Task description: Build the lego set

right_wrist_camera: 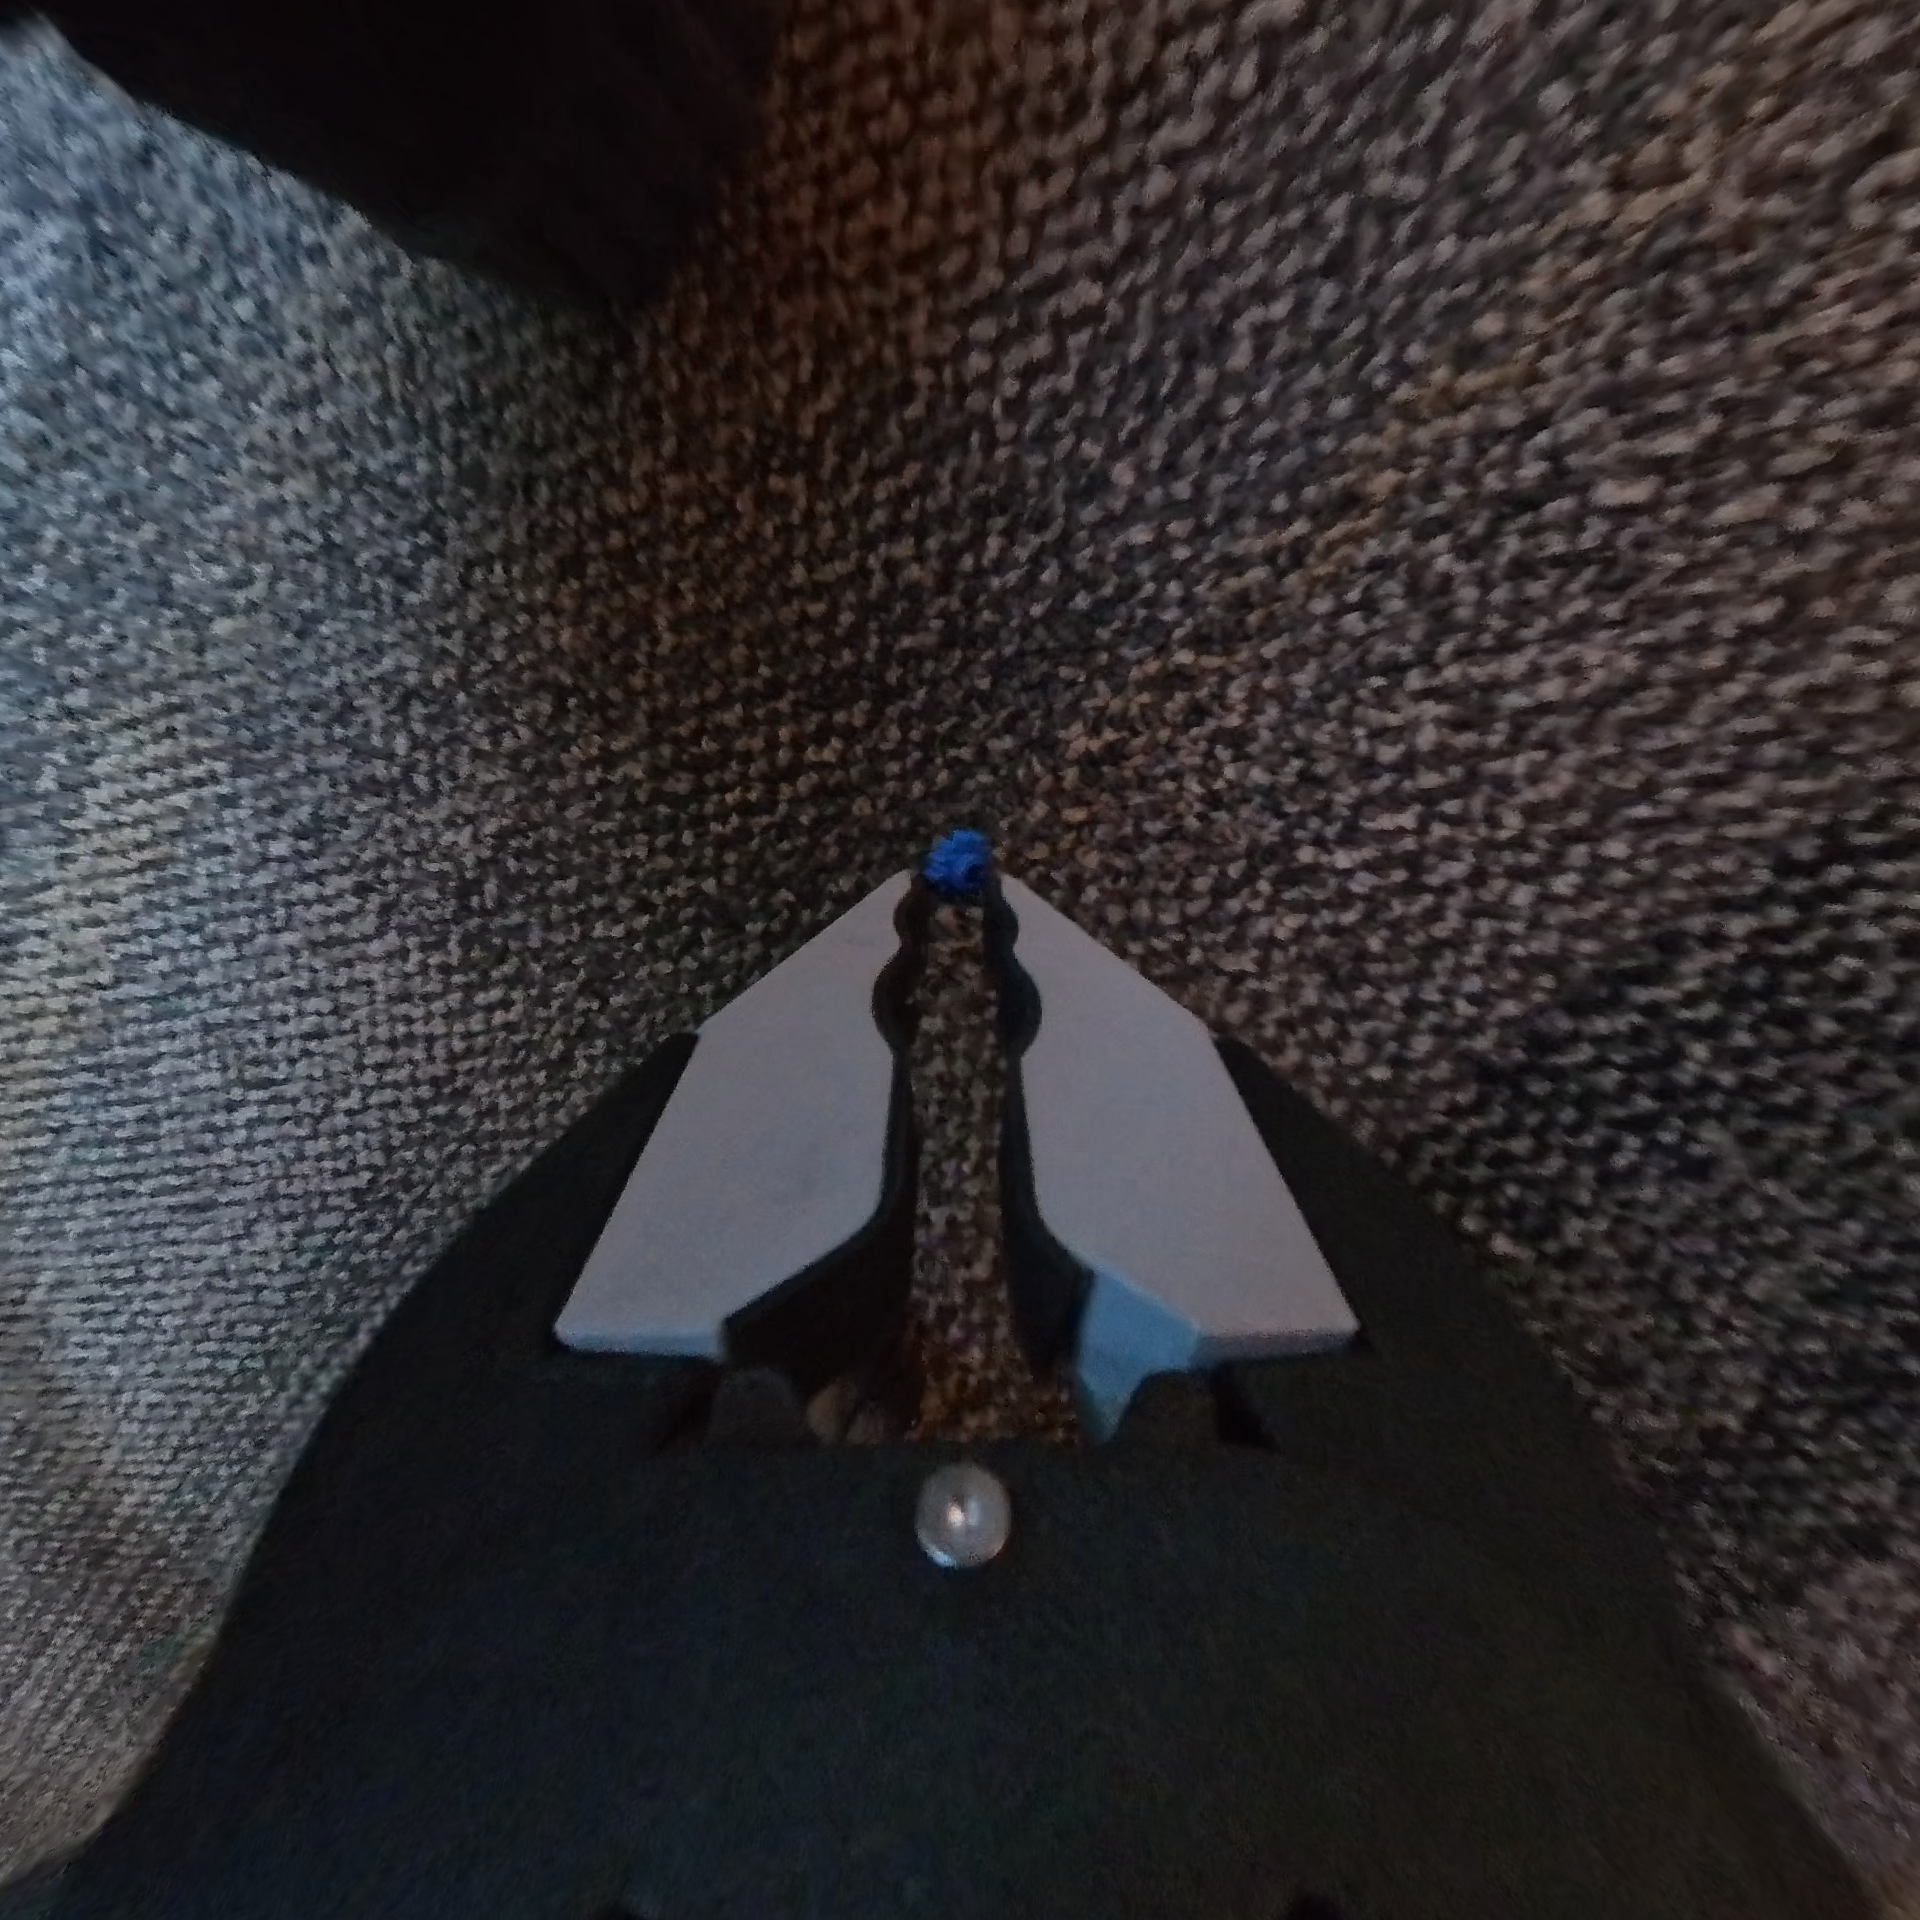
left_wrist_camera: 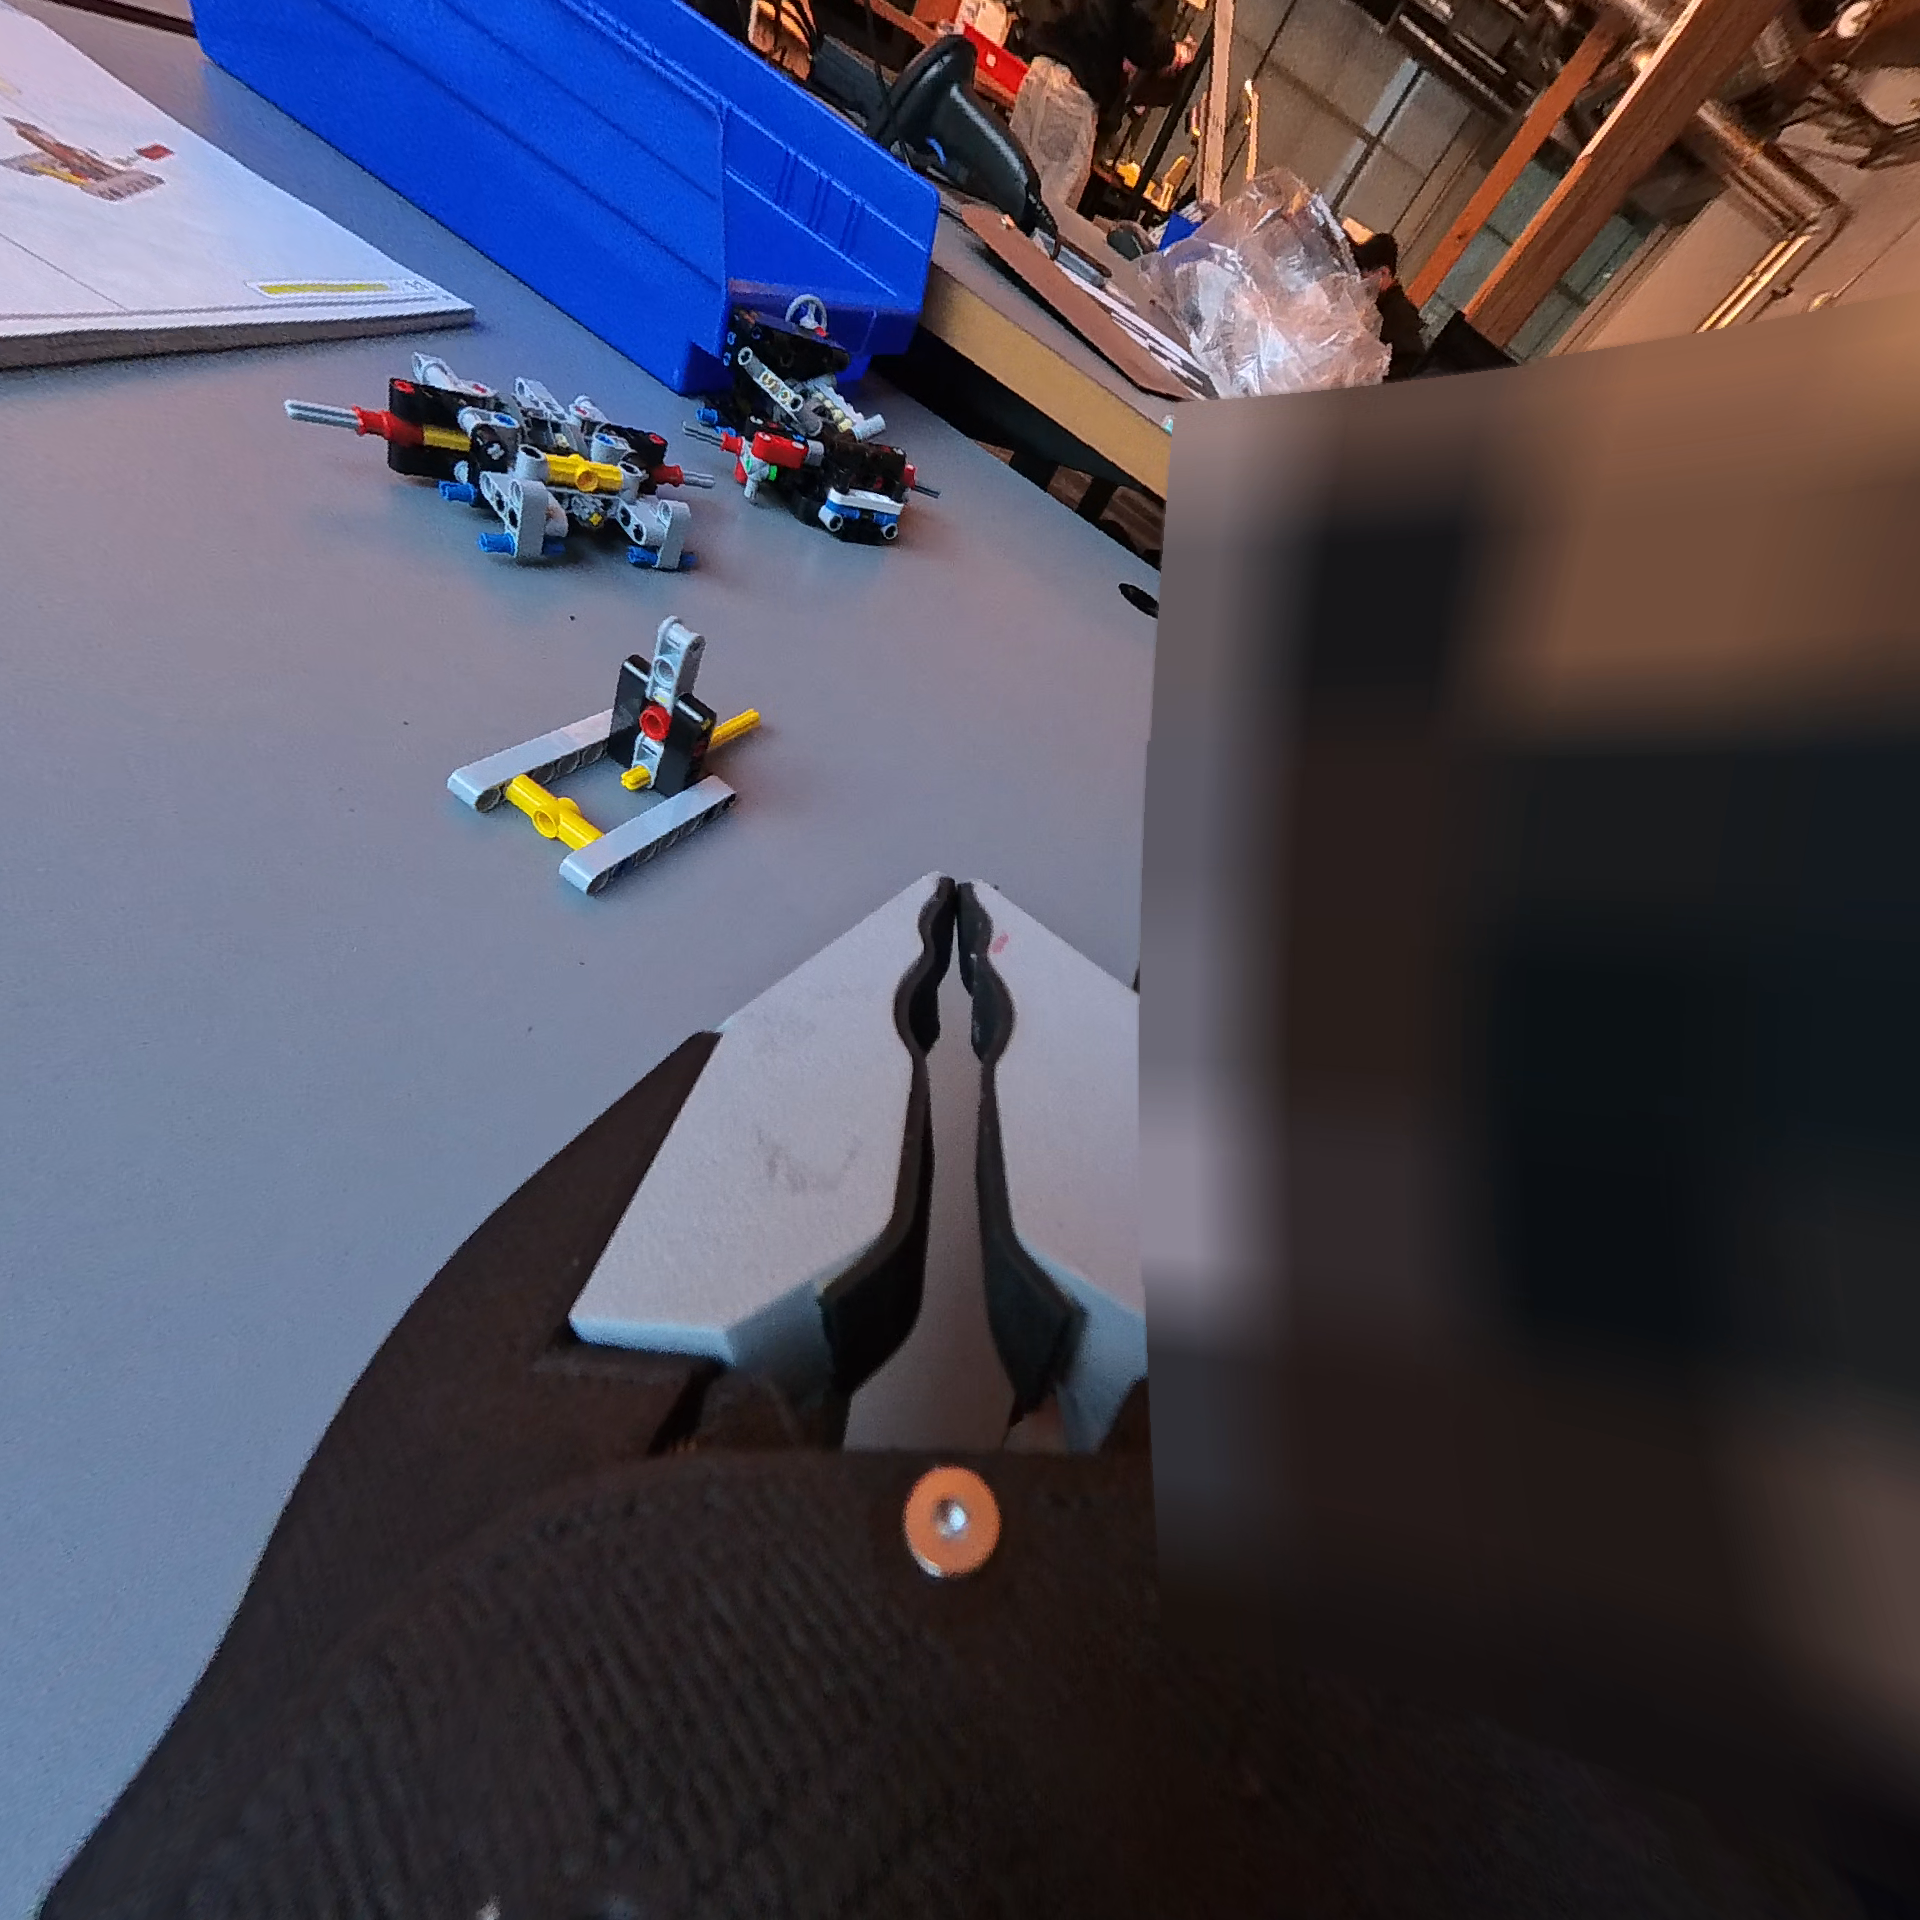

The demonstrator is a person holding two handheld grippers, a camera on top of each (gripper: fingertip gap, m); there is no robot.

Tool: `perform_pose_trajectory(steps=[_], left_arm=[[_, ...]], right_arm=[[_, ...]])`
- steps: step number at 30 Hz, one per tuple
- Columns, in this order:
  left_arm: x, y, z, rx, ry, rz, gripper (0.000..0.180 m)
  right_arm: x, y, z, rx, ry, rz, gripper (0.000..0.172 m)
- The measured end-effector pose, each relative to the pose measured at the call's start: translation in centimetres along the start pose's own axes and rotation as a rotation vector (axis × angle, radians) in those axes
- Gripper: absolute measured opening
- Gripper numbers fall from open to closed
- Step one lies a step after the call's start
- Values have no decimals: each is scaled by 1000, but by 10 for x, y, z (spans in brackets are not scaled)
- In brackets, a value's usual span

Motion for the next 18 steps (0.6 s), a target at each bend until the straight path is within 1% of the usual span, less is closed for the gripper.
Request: perform_pose_trajectory(steps=[1,4,7,11,18], left_arm=[[0,0,1,-9,0,2,0],[0,-2,3,-30,-6,-5,0],[1,-3,6,-57,-16,-8,0],[2,-4,12,-122,-16,-2,0],[3,-6,19,-167,-56,-13,0]], right_arm=[[-12,-5,-2,4,6,-14,6],[-62,-27,-10,-11,33,-68,6],[-130,-57,-15,-64,80,-141,7],[-237,-99,-10,-125,150,-266,7],[-436,-167,24,-176,305,-574,7]])
Point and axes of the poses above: each gripper's, where its closed fingertips meet, x out along the fingers, y out of its underside, z = x × y across the jaws, the point moved 4 cm from there along -x, back along the fingers, and after that the axes turned 9 degrees about -x, right-handed, at the moved point
